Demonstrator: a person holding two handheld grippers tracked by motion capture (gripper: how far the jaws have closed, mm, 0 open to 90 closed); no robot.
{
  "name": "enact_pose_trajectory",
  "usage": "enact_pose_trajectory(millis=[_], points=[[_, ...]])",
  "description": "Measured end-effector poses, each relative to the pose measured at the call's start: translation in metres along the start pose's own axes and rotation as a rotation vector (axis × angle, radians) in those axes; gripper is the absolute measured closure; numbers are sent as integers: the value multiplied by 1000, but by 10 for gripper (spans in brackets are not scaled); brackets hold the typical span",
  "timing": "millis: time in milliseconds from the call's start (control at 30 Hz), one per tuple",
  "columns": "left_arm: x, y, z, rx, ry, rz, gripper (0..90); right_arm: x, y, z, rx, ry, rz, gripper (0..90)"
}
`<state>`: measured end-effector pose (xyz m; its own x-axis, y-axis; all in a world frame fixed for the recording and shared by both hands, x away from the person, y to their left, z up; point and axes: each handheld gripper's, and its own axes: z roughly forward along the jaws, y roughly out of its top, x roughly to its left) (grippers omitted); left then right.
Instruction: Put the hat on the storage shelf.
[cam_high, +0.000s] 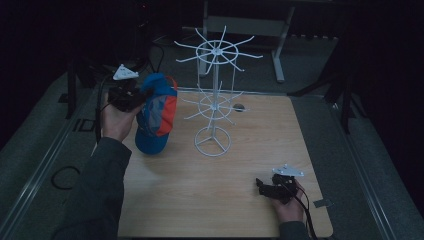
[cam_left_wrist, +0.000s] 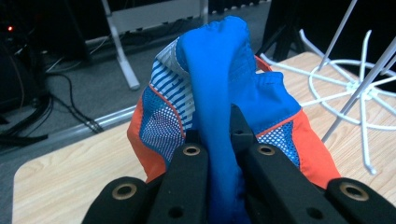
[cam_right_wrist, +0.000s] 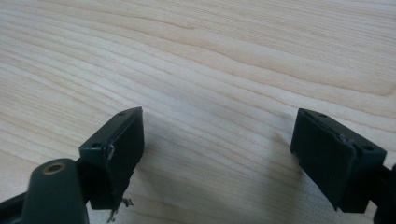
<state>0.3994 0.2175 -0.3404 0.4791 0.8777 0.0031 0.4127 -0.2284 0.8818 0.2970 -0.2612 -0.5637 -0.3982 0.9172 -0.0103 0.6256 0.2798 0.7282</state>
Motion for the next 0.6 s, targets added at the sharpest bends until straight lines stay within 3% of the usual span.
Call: enact_pose_trajectory(millis=[400, 600], points=[[7, 17, -14, -74, -48, 18, 893, 0, 0, 0, -1, 0, -1, 173], [9, 23, -19, -87, -65, 30, 893, 0, 0, 0, -1, 0, -1, 173]])
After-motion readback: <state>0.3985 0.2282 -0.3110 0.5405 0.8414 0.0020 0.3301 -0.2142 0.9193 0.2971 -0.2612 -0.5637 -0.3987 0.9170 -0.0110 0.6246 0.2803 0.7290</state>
